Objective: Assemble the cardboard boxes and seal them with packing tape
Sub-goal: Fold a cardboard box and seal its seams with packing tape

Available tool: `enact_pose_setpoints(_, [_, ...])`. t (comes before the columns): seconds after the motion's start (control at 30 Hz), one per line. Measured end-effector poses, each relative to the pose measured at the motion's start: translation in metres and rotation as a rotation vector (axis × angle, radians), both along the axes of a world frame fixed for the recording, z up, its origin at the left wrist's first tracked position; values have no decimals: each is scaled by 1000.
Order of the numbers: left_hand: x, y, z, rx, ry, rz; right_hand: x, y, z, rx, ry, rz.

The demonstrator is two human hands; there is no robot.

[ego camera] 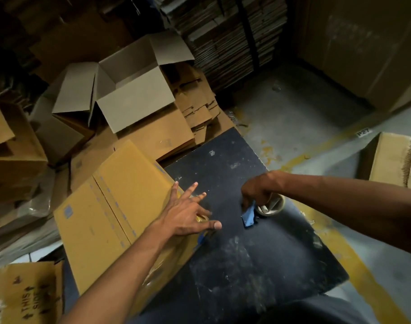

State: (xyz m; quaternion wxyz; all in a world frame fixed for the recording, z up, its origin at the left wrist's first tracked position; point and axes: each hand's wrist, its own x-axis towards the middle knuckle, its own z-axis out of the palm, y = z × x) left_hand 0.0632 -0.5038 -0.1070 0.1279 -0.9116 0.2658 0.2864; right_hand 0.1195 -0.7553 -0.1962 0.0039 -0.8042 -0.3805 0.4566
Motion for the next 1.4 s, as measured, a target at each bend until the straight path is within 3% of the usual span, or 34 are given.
enact_pose_setpoints(0.1, [-5,13,0,-212,-65,134,4,-2,1,56,-113,-109])
enact_pose_setpoints(0.3, [-9,22,-7,-94,-1,72,-9,-5,7,10,-260,-274])
enact_pose_setpoints(0.43, [-7,40,-17,-256,-119,126,-27,-2,12,18,-407,-258])
enact_pose_setpoints(0.5, [-12,59,-26,-303,-222,140,-42,6,16,179,-423,-342])
enact_pose_setpoints(0.6, [-19,75,-37,-313,-253,102,-82,34,23,593,-160,-661])
enact_pose_setpoints(0.8, [-21,75,-42,-411,-275,102,-169,119,-16,998,35,-1184])
enact_pose_setpoints(0.9, [-20,75,-47,-415,-283,93,-196,162,-20,997,-85,-1376])
enact_pose_setpoints(1.0, [-20,75,-52,-442,-301,89,-211,209,-28,853,-298,-1354])
enact_pose_setpoints(1.2, [-21,78,-54,-451,-275,86,-244,255,-35,695,-398,-1425])
enact_pose_setpoints(1.3, [-21,78,-51,-446,-255,85,-254,247,-35,825,-460,-1508])
enact_pose_setpoints(1.4, [-22,77,-50,-444,-249,83,-226,231,-28,905,-351,-1726])
